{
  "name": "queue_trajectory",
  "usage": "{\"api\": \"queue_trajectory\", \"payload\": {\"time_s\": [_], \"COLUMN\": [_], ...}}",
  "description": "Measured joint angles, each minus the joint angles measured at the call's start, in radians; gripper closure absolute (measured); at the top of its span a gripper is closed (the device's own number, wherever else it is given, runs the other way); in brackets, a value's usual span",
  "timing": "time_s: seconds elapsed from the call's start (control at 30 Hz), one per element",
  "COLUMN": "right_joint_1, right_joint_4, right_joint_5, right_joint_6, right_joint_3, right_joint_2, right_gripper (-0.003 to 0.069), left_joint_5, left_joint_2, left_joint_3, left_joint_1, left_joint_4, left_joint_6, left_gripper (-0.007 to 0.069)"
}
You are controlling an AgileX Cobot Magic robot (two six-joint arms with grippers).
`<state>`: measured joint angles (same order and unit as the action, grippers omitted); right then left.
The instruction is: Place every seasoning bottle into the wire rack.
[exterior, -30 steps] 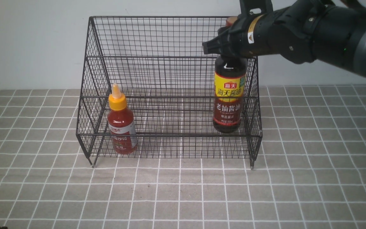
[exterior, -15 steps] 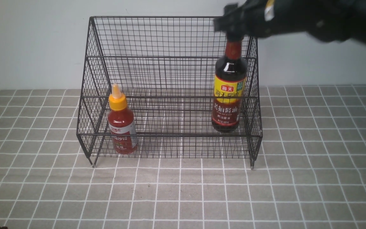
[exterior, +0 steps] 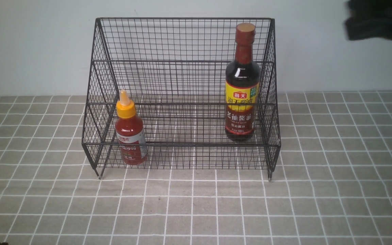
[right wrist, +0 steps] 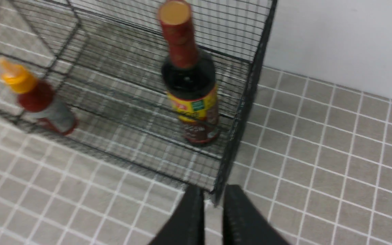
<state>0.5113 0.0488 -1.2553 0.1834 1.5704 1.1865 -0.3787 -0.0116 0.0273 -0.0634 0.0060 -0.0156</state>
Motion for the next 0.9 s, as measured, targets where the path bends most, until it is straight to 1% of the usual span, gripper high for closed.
{"api": "queue_trajectory", "payload": {"time_s": [0.1, 0.27, 0.33, 0.37, 0.4, 0.53, 0.57, 0.6, 0.67, 0.8, 0.9], "right_joint_1": [0.000, 0.000, 0.000, 0.000, 0.000, 0.000, 0.000, 0.000, 0.000, 0.000, 0.000], "right_joint_4": [-0.015, -0.036, -0.049, -0.059, -0.060, -0.062, -0.062, -0.062, -0.062, -0.061, -0.059], "right_joint_5": [0.018, 0.233, 0.375, 0.483, 0.531, 0.855, 0.884, 0.973, 1.085, 1.195, 1.221], "right_joint_6": [0.007, 0.079, 0.090, 0.092, 0.092, 0.093, 0.093, 0.093, 0.093, 0.093, 0.093], "right_joint_3": [-0.125, -0.396, -0.531, -0.610, -0.661, -0.876, -0.896, -0.958, -1.033, -1.111, -1.130], "right_joint_2": [-0.164, -0.452, -0.593, -0.676, -0.728, -0.937, -0.955, -1.013, -1.090, -1.185, -1.202], "right_gripper": [0.0665, 0.0671, 0.0671, 0.0671, 0.0672, 0.0672, 0.0672, 0.0672, 0.0672, 0.0672, 0.0672], "left_joint_5": [0.000, -0.001, -0.001, -0.001, -0.001, -0.001, -0.001, -0.001, -0.001, -0.001, -0.001], "left_joint_2": [0.000, 0.000, 0.000, 0.000, 0.000, 0.000, 0.000, 0.000, 0.000, 0.000, 0.000], "left_joint_3": [0.000, 0.000, 0.000, 0.000, 0.000, 0.000, 0.000, 0.000, 0.000, 0.000, 0.000], "left_joint_1": [0.000, 0.000, 0.000, 0.000, 0.000, 0.000, 0.000, 0.000, 0.000, 0.000, 0.000], "left_joint_4": [0.000, 0.000, 0.000, 0.000, 0.000, 0.000, 0.000, 0.000, 0.000, 0.000, 0.000], "left_joint_6": [0.000, 0.000, 0.000, 0.000, 0.000, 0.000, 0.000, 0.000, 0.000, 0.000, 0.000], "left_gripper": [0.0631, 0.0631, 0.0631, 0.0631, 0.0631, 0.0631, 0.0631, 0.0631, 0.0631, 0.0631, 0.0631]}}
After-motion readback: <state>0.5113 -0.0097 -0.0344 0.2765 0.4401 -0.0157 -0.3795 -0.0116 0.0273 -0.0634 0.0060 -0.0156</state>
